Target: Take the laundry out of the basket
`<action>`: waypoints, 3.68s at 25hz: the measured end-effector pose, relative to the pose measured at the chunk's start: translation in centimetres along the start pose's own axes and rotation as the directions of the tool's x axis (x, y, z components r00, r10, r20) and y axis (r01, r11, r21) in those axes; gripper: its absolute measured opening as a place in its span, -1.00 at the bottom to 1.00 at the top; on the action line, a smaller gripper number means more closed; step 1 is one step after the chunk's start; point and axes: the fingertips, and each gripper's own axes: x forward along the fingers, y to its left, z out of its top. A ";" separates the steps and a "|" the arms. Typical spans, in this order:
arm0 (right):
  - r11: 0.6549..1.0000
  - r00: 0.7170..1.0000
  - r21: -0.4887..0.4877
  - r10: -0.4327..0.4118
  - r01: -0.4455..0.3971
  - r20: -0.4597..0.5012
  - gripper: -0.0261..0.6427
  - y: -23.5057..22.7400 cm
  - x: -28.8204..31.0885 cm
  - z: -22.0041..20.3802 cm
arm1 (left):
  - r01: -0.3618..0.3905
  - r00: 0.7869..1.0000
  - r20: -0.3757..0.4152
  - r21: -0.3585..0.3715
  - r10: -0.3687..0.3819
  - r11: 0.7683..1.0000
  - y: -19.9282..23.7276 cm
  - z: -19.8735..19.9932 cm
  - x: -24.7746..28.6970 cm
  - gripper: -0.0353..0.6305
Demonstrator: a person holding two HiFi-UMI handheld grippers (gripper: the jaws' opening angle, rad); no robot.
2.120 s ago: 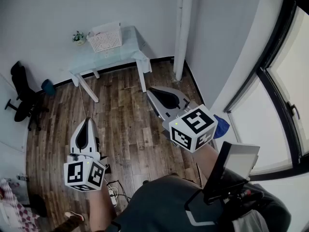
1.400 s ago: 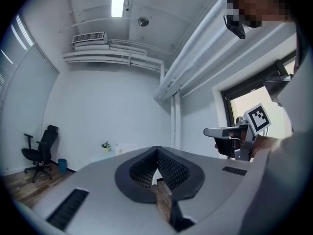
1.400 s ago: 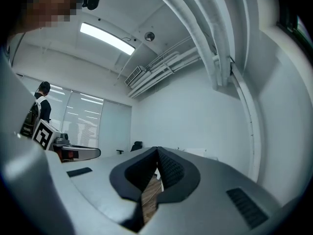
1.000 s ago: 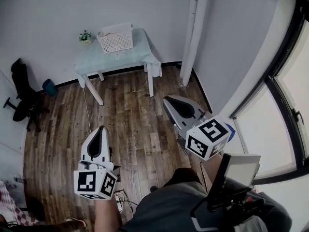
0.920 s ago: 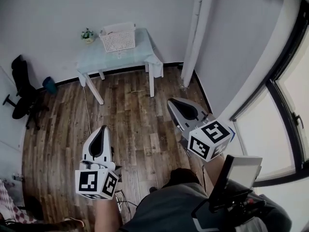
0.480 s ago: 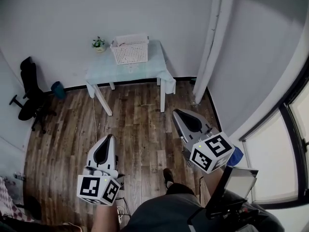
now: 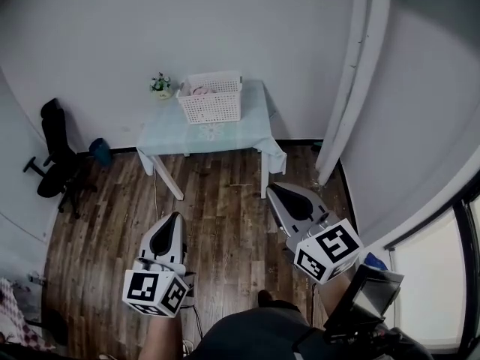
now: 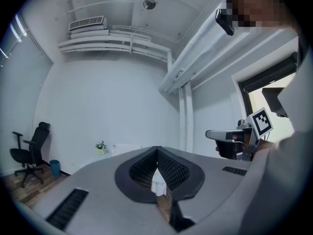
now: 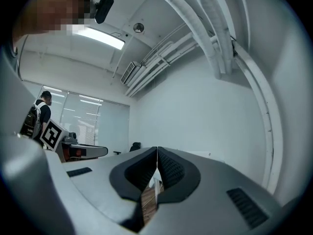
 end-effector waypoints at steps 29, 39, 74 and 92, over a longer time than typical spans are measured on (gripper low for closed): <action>0.997 0.997 -0.044 -0.062 0.060 -0.050 -0.88 -15.3 26.7 -1.5 | 0.024 0.999 0.042 -0.098 -0.020 0.995 18.3 1.7 24.8 -0.87; 0.987 0.985 -0.025 -0.161 0.159 -0.069 -0.88 -17.0 38.0 -2.5 | 0.043 0.997 0.065 -0.138 -0.034 0.990 28.9 1.6 30.8 -0.87; 0.993 0.980 -0.066 0.087 -0.101 -0.180 -0.41 -36.2 60.9 -3.5 | -0.148 0.989 -0.002 -0.069 0.148 0.987 38.2 3.7 53.8 -0.87; 0.949 0.813 0.091 0.305 -0.300 -0.497 0.58 -39.6 72.9 -16.8 | -0.170 0.977 -0.136 -0.040 0.164 0.985 47.0 -1.1 65.2 -0.87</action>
